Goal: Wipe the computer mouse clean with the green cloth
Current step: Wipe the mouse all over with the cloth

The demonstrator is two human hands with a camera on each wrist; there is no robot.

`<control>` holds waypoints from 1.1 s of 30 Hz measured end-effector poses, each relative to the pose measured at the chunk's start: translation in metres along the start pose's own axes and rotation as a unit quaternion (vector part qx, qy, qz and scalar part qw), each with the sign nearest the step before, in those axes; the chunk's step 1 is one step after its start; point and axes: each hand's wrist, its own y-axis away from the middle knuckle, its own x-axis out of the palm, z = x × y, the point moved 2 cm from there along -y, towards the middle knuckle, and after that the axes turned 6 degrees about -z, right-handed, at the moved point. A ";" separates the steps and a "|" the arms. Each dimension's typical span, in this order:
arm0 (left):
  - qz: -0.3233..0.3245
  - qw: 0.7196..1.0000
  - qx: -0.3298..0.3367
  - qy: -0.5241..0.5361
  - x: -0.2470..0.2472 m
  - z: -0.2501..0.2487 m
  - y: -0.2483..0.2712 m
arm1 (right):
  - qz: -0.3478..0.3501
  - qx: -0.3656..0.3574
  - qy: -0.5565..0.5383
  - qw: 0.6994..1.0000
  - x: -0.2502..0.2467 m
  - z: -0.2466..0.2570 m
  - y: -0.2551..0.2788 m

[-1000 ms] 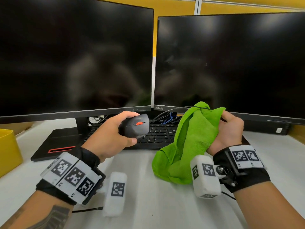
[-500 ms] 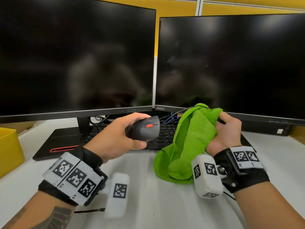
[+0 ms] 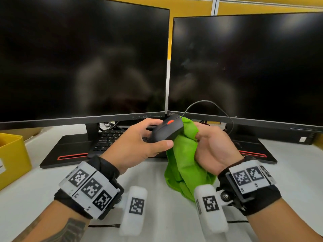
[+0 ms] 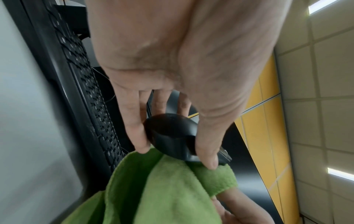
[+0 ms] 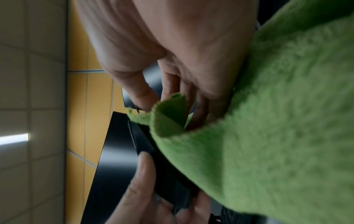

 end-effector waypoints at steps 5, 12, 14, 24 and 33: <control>-0.007 0.999 -0.024 0.020 0.008 -0.001 0.001 | 0.011 0.005 0.051 0.999 0.002 -0.008 0.003; -0.038 0.999 -0.009 -0.010 0.009 -0.004 0.001 | 0.036 0.002 0.052 0.998 0.002 -0.014 0.002; -0.057 0.998 0.008 -0.031 0.007 -0.004 0.001 | 0.044 -0.001 0.062 0.997 0.003 -0.015 0.003; -0.176 0.970 0.043 -0.161 -0.009 -0.001 -0.002 | -0.025 -0.028 -0.022 0.999 -0.001 -0.007 0.001; -0.135 0.969 0.067 -0.197 -0.006 -0.004 0.001 | -0.004 -0.006 -0.058 0.998 0.003 -0.013 0.000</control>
